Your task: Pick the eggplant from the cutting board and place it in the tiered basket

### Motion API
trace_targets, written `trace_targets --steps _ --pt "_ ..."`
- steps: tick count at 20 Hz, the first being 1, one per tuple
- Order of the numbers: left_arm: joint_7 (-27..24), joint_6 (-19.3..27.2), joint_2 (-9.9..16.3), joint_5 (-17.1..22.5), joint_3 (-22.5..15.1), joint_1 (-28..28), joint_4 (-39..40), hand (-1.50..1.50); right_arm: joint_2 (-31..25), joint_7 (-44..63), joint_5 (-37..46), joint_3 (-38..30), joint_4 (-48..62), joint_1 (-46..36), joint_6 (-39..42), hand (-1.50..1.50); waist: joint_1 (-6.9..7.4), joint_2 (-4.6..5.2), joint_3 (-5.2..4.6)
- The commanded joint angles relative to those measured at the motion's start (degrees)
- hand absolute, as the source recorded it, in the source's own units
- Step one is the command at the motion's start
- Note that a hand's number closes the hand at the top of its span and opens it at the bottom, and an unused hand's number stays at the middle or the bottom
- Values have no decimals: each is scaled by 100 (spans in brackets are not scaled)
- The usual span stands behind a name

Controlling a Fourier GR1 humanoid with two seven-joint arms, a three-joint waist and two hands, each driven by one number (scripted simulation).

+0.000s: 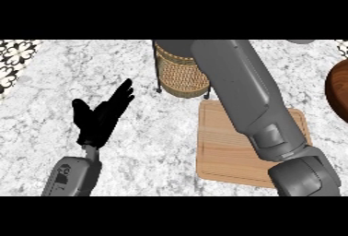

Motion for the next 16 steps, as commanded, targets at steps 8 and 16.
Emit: trace_targets --steps 8,16 --pt "37 99 -13 -51 84 -105 150 0 2 -1735 -753 -124 1021 -569 -1275 -150 -72 -17 -5" --pt "-139 98 105 4 260 285 54 0 -172 -1227 -855 -562 1173 -619 -2481 -150 -433 -145 0"
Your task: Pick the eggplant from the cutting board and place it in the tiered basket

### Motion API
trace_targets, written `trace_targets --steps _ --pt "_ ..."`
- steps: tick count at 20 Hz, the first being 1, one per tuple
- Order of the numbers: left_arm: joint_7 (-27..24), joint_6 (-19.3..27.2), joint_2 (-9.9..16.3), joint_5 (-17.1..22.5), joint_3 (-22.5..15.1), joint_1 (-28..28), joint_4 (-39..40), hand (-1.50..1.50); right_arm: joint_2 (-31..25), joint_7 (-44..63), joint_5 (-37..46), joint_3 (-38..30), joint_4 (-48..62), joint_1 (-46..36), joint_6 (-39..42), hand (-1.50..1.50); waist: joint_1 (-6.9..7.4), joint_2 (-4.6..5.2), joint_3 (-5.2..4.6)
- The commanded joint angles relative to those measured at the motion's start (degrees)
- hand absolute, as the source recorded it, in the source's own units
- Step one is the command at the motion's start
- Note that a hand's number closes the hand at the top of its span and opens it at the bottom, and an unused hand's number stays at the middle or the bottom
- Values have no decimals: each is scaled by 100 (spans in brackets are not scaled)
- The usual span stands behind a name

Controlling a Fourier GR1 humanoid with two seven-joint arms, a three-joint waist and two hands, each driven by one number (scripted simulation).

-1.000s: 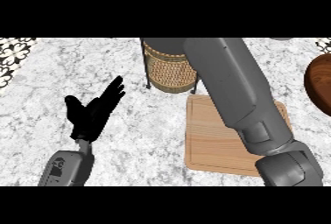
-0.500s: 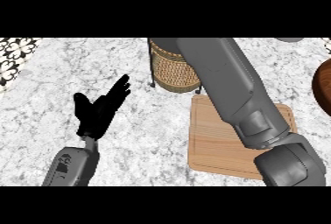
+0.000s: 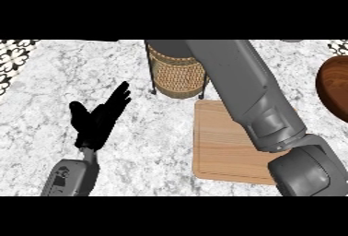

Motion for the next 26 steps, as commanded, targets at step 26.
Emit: trace_targets --steps 26 --pt "-12 92 416 266 696 941 -481 0 -2297 1517 -1608 282 -6806 4981 4282 -150 -1122 -344 20"
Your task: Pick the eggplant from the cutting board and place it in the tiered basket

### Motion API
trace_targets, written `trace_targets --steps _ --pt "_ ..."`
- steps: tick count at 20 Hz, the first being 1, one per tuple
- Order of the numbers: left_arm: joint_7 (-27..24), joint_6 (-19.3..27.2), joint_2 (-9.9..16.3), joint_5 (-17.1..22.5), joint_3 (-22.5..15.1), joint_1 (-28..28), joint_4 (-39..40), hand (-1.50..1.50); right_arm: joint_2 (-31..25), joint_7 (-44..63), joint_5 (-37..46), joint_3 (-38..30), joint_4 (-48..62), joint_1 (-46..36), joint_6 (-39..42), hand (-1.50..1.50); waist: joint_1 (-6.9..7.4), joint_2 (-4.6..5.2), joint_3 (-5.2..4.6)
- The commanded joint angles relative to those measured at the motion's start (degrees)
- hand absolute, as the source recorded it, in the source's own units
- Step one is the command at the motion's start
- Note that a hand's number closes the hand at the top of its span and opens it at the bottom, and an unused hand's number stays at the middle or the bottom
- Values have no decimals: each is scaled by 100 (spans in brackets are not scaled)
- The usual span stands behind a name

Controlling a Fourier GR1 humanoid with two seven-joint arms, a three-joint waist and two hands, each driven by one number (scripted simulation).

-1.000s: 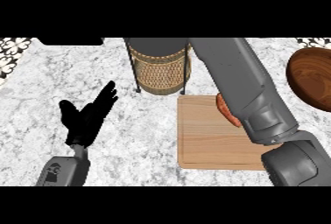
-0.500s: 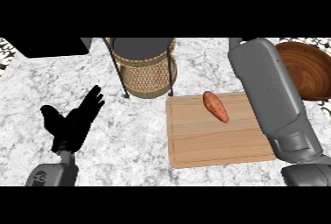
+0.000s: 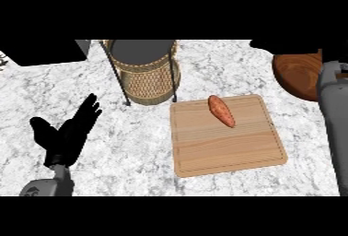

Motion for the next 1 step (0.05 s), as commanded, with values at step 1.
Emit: trace_targets --steps 1 --pt "-86 -73 56 -23 -13 114 -51 0 -637 308 -542 -382 -1560 1109 635 -150 35 51 0"
